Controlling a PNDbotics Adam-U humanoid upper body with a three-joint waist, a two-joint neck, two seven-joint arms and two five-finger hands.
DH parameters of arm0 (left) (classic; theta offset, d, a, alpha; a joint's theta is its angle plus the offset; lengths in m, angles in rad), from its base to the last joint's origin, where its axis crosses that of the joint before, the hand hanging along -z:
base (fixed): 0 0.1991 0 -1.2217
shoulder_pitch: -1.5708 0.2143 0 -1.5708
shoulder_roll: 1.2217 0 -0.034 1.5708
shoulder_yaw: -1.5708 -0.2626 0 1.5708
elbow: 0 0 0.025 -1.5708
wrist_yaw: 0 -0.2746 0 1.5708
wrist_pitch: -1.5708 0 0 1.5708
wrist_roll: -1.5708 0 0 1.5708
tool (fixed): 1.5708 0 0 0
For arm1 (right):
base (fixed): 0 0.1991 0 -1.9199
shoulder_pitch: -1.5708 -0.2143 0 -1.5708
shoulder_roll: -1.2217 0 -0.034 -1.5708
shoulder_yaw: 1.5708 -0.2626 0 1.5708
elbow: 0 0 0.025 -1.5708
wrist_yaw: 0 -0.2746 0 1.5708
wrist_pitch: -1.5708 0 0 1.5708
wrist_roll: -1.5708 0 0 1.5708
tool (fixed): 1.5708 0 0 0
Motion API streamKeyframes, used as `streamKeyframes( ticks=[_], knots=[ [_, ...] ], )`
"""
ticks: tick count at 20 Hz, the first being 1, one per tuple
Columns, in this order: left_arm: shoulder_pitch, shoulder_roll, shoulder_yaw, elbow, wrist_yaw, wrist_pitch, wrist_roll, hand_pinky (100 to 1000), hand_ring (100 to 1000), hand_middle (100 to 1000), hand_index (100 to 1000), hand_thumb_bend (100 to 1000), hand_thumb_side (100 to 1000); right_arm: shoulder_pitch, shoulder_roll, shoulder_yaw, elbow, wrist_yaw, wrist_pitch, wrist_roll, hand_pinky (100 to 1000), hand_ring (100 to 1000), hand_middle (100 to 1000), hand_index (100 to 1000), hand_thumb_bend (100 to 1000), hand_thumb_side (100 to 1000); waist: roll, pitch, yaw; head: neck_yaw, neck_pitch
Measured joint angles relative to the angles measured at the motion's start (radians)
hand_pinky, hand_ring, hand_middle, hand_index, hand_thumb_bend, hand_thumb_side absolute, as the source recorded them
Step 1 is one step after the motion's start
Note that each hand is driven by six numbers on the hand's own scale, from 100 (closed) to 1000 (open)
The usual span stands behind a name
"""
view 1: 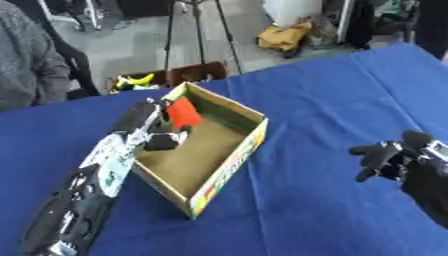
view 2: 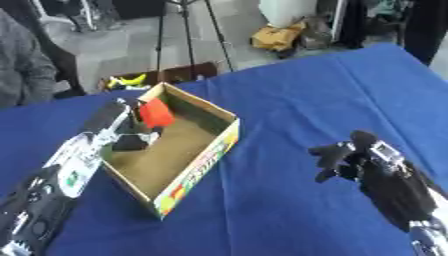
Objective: Pick up objects on the table and place them in the box.
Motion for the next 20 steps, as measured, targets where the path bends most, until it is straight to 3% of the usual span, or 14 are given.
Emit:
streamKeyframes(
  ticks=[5, 7, 8, 11, 15, 18, 20],
  knots=[
    [0.006, 0.004, -0.015, -0.054, -0.037, -0.052, 0.013, 802, 762, 763, 850, 677, 950, 0.0, 0.0, 0.0, 0.0, 0.001, 0.0, 0.0, 595, 849, 549, 537, 100, 978, -0.001, -0.003, 0.012, -0.004, 0.0],
    [0.013, 0.014, -0.026, -0.087, -0.039, -0.077, 0.009, 814, 771, 770, 848, 688, 920, 0.0, 0.0, -0.001, 0.0, 0.001, 0.0, 0.0, 595, 849, 549, 538, 100, 977, -0.001, -0.006, 0.017, -0.007, 0.0],
    [0.016, 0.02, -0.031, -0.11, -0.039, -0.089, 0.007, 803, 758, 755, 833, 659, 861, 0.0, 0.0, -0.001, 0.0, 0.001, 0.0, 0.0, 595, 849, 549, 538, 100, 975, -0.002, -0.006, 0.02, -0.009, 0.0],
    [0.048, 0.043, -0.045, -0.21, 0.009, -0.114, 0.025, 762, 712, 713, 795, 561, 792, 0.002, 0.0, -0.004, 0.0, 0.0, 0.0, -0.002, 595, 848, 549, 538, 100, 974, -0.004, -0.008, 0.032, -0.017, 0.0],
    [0.174, 0.086, -0.049, -0.439, 0.253, -0.106, 0.098, 697, 656, 659, 745, 413, 773, 0.007, 0.001, -0.013, 0.0, -0.001, -0.003, -0.01, 595, 848, 549, 538, 100, 970, -0.017, -0.011, 0.066, -0.036, -0.001],
    [0.302, 0.115, -0.035, -0.614, 0.498, -0.088, 0.144, 656, 625, 638, 726, 280, 881, 0.015, 0.005, -0.02, 0.0, -0.003, -0.004, -0.019, 595, 847, 549, 539, 100, 967, -0.021, -0.019, 0.093, -0.052, -0.001],
    [0.392, 0.129, -0.013, -0.706, 0.657, -0.079, 0.165, 651, 620, 634, 722, 256, 929, 0.019, 0.005, -0.025, 0.0, -0.004, -0.005, -0.023, 595, 847, 549, 539, 100, 966, -0.021, -0.025, 0.111, -0.063, -0.001]
  ],
)
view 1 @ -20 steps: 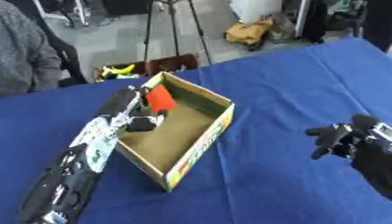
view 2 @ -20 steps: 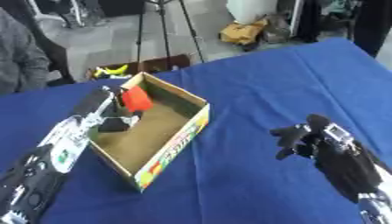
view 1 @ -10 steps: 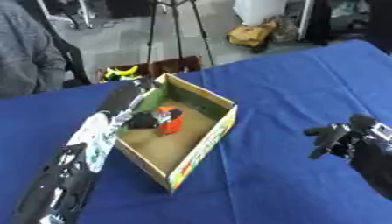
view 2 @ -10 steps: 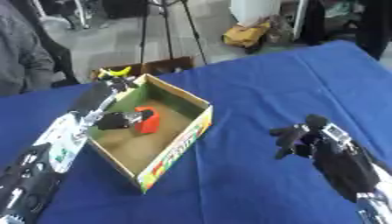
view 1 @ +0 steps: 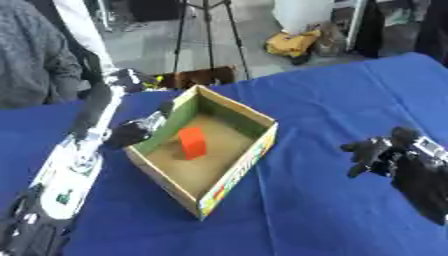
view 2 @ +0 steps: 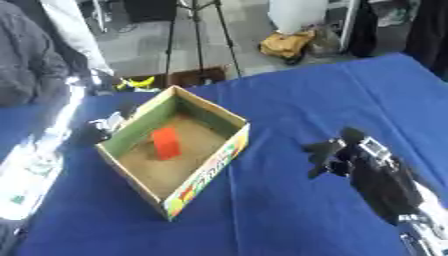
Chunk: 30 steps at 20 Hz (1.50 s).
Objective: Pick up objects on the table and place them in the box.
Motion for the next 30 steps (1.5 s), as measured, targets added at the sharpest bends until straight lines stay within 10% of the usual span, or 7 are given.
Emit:
streamKeyframes(
  ticks=[11, 30],
  knots=[
    [0.282, -0.064, 0.095, -0.077, 0.476, -0.008, 0.058, 635, 613, 631, 720, 311, 1000, 0.003, 0.0, -0.01, 0.0, -0.012, -0.006, -0.012, 596, 847, 550, 539, 100, 961, -0.014, 0.001, 0.029, -0.019, 0.0],
    [0.331, -0.103, 0.101, -0.067, 0.535, -0.037, 0.025, 632, 611, 626, 715, 294, 1000, 0.003, 0.0, -0.013, 0.0, -0.017, -0.006, -0.019, 596, 847, 550, 539, 100, 962, -0.015, 0.002, 0.036, -0.023, 0.0]
  ],
)
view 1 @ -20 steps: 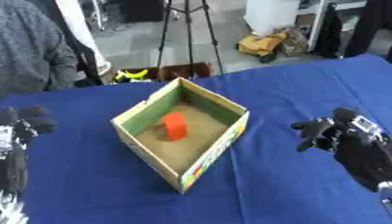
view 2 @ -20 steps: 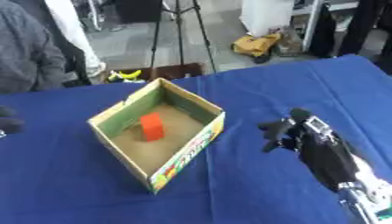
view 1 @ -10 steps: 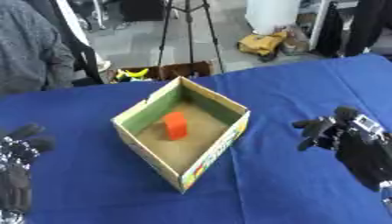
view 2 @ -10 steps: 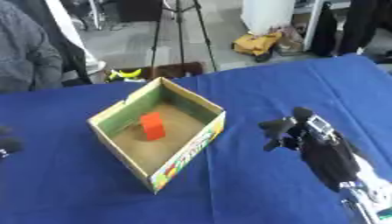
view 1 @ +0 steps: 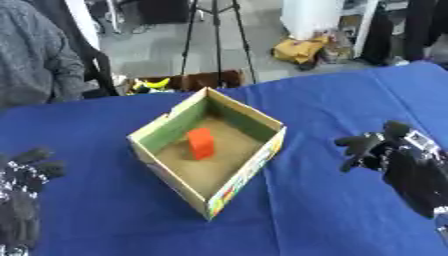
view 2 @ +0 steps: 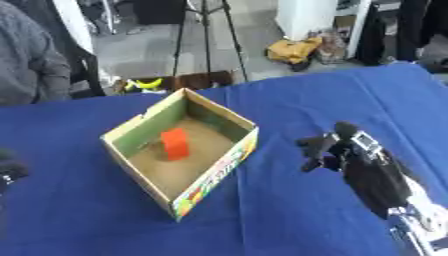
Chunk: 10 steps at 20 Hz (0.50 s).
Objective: Pick up objects on the table and place them in the box.
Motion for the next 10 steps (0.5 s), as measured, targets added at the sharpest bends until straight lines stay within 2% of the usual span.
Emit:
streamKeyframes(
  ticks=[10],
  knots=[
    [0.001, -0.008, 0.0, 0.0, -0.002, -0.001, -0.004, 632, 611, 624, 716, 289, 1000, 0.0, 0.0, 0.0, 0.0, 0.0, 0.0, 0.0, 595, 846, 550, 539, 100, 968, -0.001, 0.005, 0.002, -0.001, 0.0]
  ],
)
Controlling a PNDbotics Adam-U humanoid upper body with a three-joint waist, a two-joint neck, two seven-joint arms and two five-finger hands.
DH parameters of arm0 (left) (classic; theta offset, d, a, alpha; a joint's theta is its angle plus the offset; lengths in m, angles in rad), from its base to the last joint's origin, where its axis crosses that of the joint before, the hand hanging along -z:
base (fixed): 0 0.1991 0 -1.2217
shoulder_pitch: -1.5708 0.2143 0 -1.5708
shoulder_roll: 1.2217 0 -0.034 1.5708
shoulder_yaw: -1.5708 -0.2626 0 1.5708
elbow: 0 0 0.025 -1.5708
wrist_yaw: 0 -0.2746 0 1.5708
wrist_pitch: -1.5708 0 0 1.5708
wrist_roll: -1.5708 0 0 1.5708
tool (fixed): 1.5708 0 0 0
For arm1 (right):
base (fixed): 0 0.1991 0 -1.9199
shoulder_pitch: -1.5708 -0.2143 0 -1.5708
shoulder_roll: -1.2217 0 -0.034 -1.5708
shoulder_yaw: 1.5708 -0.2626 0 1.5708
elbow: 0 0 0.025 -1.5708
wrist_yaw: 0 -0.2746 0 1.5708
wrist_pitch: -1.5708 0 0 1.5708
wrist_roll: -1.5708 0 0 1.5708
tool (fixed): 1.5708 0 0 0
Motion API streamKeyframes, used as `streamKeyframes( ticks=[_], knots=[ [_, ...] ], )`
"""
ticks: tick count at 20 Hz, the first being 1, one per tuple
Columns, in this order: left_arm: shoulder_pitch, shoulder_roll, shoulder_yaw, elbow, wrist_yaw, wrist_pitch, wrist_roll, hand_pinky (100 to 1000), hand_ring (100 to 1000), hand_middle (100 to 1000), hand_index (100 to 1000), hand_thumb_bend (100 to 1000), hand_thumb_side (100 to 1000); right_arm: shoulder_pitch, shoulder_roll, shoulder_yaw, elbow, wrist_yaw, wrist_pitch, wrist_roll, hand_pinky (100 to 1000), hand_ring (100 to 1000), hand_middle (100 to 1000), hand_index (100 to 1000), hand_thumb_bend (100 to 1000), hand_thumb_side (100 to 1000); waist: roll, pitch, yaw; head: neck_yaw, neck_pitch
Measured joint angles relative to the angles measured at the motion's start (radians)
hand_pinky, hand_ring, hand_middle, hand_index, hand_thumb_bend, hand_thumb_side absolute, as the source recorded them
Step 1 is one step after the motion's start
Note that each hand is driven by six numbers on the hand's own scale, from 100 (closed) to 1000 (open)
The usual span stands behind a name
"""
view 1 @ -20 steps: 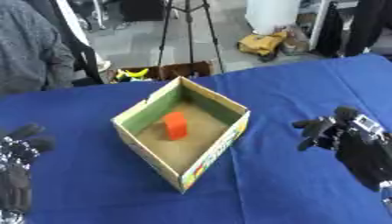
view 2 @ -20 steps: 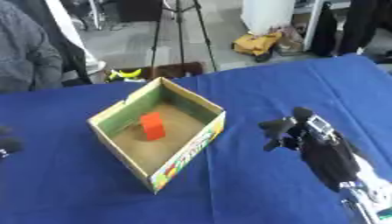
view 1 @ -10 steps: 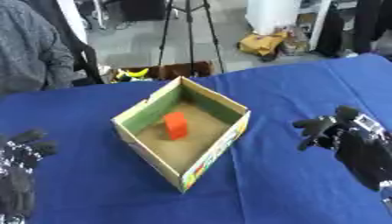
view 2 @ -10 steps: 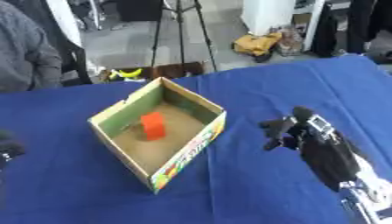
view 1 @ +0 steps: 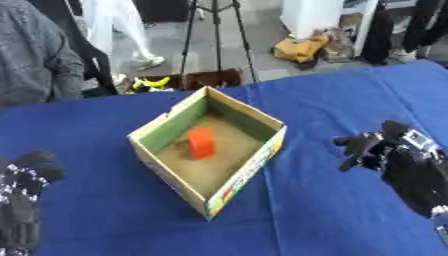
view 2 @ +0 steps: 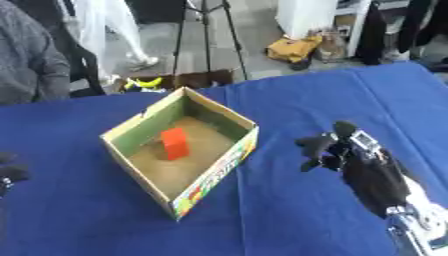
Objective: Pick up objects on the table and place them in the box.
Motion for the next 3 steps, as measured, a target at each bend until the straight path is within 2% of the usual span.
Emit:
streamKeyframes(
  ticks=[3],
  knots=[
    [0.0, 0.0, 0.0, 0.0, -0.002, 0.001, -0.001, 633, 611, 624, 716, 288, 1000, 0.0, 0.0, 0.0, 0.0, 0.0, 0.0, 0.0, 596, 846, 550, 539, 100, 968, 0.0, 0.0, 0.0, 0.0, 0.0]
  ],
)
